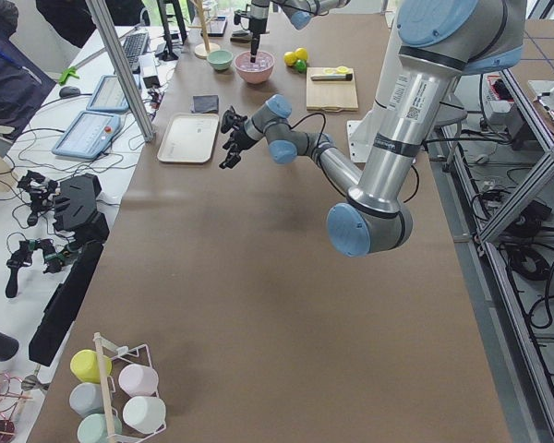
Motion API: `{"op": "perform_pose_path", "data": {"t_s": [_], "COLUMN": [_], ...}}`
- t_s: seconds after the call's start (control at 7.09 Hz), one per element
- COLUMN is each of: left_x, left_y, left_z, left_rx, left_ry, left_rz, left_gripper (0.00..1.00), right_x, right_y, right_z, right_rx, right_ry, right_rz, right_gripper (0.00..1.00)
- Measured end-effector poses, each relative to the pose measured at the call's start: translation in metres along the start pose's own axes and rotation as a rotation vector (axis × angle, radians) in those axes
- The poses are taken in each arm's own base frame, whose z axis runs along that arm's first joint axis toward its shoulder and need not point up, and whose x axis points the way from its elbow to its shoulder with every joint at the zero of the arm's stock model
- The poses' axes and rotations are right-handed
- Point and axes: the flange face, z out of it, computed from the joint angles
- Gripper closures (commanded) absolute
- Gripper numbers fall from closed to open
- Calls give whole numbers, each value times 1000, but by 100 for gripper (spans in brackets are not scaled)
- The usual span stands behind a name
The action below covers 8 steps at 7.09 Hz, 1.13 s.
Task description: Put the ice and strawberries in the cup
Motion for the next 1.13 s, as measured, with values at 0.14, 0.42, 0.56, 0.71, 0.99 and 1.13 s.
{"op": "perform_pose_path", "data": {"t_s": [0.14,0.42,0.56,0.71,0.99,1.13], "left_x": [-59,-244,-337,-428,-551,-583], "left_y": [-16,-41,-48,-53,-50,-46], "left_z": [1,-25,-53,-83,-128,-138], "left_rx": [-57,-288,-357,-417,-477,-495], "left_ry": [-20,-40,-43,-28,21,25], "left_rz": [44,120,186,206,161,148], "left_gripper": [3,3,3,3,3,3], "right_x": [48,173,236,292,361,374], "right_y": [-8,-12,-1,17,50,58], "right_z": [-7,-38,-55,-66,-75,-77], "right_rx": [-4,-36,-45,-54,-70,-73], "right_ry": [30,49,57,73,100,106], "right_rz": [-24,-45,-54,-39,21,29], "right_gripper": [0,0,0,0,0,0]}}
